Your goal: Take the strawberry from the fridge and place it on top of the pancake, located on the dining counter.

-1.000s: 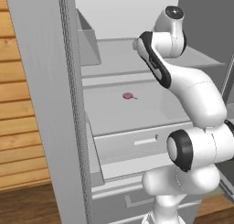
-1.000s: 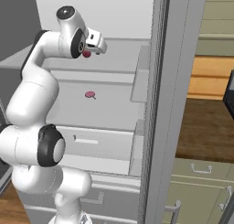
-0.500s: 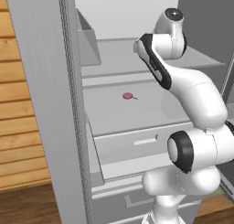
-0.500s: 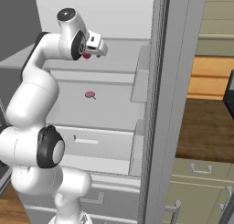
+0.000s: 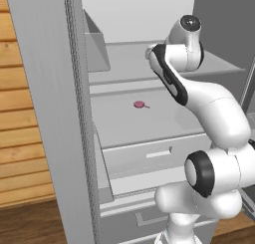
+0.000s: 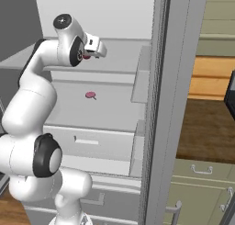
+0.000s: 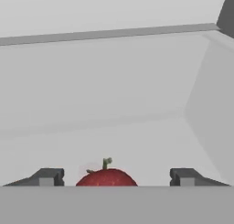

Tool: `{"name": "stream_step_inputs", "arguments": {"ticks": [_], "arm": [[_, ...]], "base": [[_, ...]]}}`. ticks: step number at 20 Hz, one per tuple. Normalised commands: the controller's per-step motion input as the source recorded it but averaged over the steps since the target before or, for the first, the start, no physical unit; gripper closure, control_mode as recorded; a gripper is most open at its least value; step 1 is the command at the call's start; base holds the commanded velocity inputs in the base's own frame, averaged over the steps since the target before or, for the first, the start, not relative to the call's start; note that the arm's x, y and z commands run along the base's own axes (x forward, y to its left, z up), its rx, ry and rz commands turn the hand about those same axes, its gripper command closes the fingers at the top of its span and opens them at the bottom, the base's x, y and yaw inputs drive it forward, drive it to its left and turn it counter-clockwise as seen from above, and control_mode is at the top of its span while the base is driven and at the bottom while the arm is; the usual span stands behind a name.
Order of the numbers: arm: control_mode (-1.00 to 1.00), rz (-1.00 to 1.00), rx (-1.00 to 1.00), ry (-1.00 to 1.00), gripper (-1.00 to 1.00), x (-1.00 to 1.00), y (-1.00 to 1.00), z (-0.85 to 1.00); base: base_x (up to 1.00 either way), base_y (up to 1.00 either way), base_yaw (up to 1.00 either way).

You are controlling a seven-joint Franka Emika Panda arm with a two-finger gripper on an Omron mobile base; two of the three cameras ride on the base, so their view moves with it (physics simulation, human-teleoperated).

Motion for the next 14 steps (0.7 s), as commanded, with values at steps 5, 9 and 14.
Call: {"name": "stream_step_inputs", "arguments": {"ticks": [5, 9, 14], "arm": [[-1.00, 0.00, 0.00, -0.04, 1.00, -0.02, 0.00, -0.01], [-1.00, 0.00, 0.00, -0.04, 1.00, -0.43, 0.06, -0.02], [-1.00, 0.00, 0.02, -0.19, 1.00, -0.94, 0.04, 0.00]], "base": [[0.00, 0.00, 0.00], [0.00, 0.00, 0.00], [0.00, 0.00, 0.00]]}}
